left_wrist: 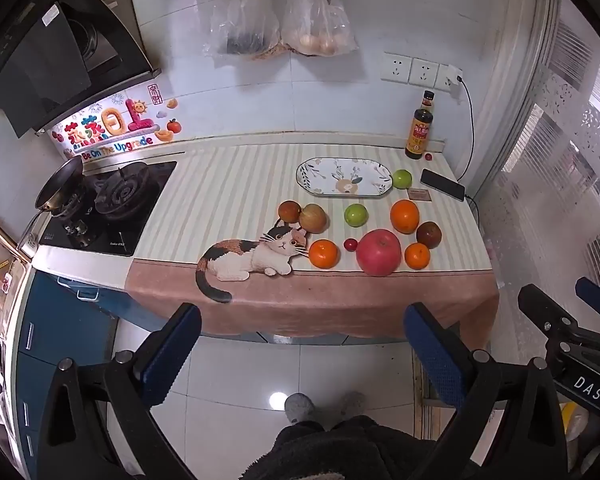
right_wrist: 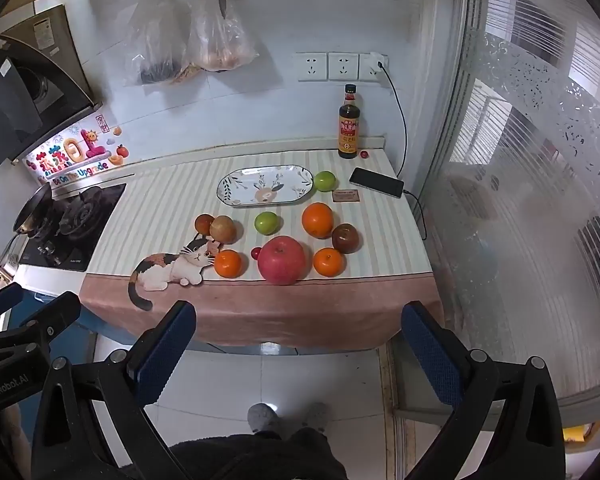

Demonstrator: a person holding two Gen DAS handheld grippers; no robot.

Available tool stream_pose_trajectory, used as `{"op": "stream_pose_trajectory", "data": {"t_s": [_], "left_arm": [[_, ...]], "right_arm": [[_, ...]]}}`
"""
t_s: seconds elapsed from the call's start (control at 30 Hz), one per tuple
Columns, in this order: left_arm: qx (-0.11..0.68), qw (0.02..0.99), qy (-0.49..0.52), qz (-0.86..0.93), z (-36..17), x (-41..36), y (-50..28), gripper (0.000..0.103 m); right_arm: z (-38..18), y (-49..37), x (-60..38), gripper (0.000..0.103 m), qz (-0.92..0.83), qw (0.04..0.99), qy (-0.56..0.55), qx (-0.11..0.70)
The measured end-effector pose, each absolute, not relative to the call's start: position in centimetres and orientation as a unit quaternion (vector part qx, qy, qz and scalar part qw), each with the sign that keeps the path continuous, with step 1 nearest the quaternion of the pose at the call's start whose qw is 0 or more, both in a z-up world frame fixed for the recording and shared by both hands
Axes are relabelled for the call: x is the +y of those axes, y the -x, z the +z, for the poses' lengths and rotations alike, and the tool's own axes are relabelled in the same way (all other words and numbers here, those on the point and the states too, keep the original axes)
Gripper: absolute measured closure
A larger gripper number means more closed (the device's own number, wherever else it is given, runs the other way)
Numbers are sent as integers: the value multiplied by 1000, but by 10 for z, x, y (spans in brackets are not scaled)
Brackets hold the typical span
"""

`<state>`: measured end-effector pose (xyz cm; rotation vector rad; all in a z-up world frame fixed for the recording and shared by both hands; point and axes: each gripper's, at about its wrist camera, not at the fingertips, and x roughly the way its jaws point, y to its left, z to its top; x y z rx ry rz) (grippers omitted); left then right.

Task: Organize fruits

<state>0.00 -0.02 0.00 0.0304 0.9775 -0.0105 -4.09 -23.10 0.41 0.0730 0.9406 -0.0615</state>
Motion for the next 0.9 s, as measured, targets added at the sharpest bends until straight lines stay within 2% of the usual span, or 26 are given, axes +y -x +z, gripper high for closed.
{"op": "stream_pose_trajectory", "data": {"t_s": [0.9], "left_arm": [[472, 882, -12, -7, 0, -1, 8, 0]], "right_arm": [[1, 38, -230, 0, -23, 888, -33, 459]]}}
